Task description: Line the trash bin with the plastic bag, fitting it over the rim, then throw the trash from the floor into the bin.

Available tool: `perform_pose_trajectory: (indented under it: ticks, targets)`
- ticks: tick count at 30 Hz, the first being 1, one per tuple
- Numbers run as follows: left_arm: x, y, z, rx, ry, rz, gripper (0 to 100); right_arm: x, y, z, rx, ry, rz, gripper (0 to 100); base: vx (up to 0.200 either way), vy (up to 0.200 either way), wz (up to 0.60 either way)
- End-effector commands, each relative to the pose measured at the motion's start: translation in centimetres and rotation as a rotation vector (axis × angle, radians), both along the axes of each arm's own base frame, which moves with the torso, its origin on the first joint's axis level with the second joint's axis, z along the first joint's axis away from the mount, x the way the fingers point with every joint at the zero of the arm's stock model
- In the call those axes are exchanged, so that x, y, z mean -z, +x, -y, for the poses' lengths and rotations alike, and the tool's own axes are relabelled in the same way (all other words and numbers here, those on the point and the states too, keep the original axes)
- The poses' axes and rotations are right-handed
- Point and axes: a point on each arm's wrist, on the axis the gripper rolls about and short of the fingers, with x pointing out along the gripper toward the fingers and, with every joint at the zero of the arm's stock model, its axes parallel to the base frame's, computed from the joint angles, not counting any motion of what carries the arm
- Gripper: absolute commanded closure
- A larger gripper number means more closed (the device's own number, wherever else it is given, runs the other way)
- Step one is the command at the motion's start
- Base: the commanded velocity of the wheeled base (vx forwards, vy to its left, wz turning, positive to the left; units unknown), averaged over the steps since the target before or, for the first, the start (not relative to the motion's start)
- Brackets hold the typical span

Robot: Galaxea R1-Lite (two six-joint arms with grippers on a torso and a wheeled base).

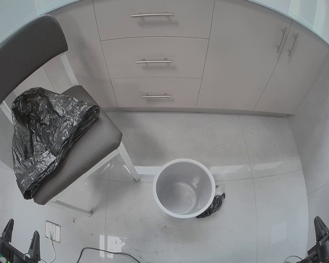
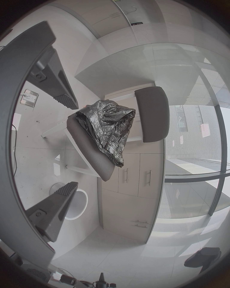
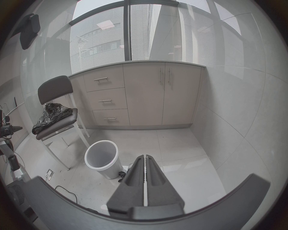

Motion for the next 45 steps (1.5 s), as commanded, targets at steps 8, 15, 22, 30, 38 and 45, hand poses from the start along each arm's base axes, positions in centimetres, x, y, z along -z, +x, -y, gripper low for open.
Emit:
perform_pose_trajectory:
  ticks: [8, 15, 22, 30, 38, 45]
  targets:
    - [0.4, 0.0, 0.0, -0.003, -0.021, 0.005, 0, 0.5, 0.0, 0.0, 0.000, -0.001, 0.000, 100, 0.000, 0.000, 0.00]
    - [0.4, 0.0, 0.0, -0.001, 0.009, 0.003, 0, 0.4, 0.0, -0.1, -0.025, -0.053, 0.002, 100, 0.000, 0.000, 0.00]
    - [0.4, -0.1, 0.0, 0.005, -0.004, 0.006, 0, 0.4, 0.0, -0.1, -0.027, -0.051, 0.003, 100, 0.000, 0.000, 0.00]
    - [-9.3, -0.3, -0.1, 0.047, -0.226, 0.092, 0, 0.4, 0.0, 0.0, -0.022, -0.048, 0.003, 100, 0.000, 0.000, 0.00]
    - [-7.4, 0.0, -0.1, 0.053, -0.182, 0.040, 0, -19.6, -3.3, 0.2, -0.157, 0.414, 0.353, 100, 0.000, 0.000, 0.00]
    - [-3.6, 0.4, -0.1, 0.045, 0.150, -0.052, 0, -18.2, 5.3, -0.6, -0.230, 0.221, 0.045, 100, 0.000, 0.000, 0.00]
